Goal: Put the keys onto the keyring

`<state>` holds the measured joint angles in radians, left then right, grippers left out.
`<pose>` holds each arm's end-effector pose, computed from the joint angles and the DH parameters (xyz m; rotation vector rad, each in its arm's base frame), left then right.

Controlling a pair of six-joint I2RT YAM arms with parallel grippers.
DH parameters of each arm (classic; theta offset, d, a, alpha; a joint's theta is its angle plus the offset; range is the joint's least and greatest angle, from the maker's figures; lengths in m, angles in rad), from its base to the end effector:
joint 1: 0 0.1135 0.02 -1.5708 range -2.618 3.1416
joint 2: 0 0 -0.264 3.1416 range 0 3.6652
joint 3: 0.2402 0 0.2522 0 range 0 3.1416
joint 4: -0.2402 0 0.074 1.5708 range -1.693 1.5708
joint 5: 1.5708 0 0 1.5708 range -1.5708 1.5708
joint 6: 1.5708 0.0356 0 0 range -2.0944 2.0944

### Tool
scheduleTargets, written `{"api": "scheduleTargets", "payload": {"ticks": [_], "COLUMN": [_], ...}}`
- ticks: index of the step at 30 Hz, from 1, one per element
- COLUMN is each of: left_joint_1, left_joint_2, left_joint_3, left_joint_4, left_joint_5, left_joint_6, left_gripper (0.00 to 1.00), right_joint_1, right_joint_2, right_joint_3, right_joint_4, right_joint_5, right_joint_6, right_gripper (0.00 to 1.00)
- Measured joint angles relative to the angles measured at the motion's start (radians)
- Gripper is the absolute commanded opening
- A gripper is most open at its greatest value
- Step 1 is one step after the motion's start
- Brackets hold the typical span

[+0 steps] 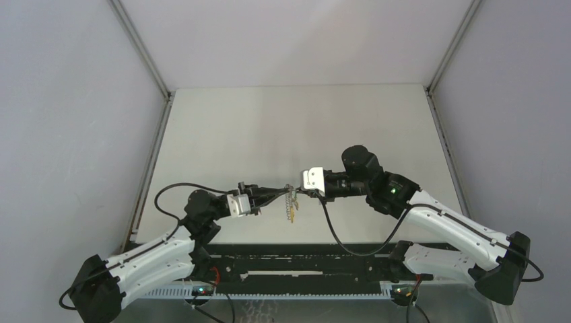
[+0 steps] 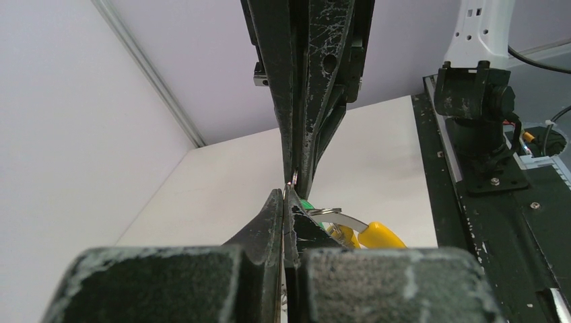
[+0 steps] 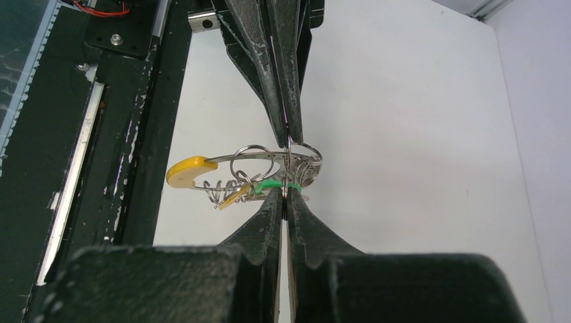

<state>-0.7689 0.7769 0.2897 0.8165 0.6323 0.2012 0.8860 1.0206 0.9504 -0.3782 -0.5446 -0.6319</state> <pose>0.1101 -0.1358 0.2701 1.0761 0.8294 -0.8719 0.1278 0.1857 0.3359 -1.6227 1.2033 0.7096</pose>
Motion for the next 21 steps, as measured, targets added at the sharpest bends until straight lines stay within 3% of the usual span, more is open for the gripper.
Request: {"api": "scheduleTargets", "payload": {"ticks": [21], "left_joint_1": [0.002], "left_joint_2": [0.011], "left_joint_3": [0.0], "left_joint_4": [0.021], "left_joint_5": [0.008], "left_joint_6": [-0.015], "left_gripper": [0.0], "right_joint_1": [0.0], "right_joint_2": [0.0], "right_joint_3": [0.0], "right_joint_4": [0.001], "right_joint_5": [-0.018], "right_joint_6": [0.0], "right_gripper": [0.0]}}
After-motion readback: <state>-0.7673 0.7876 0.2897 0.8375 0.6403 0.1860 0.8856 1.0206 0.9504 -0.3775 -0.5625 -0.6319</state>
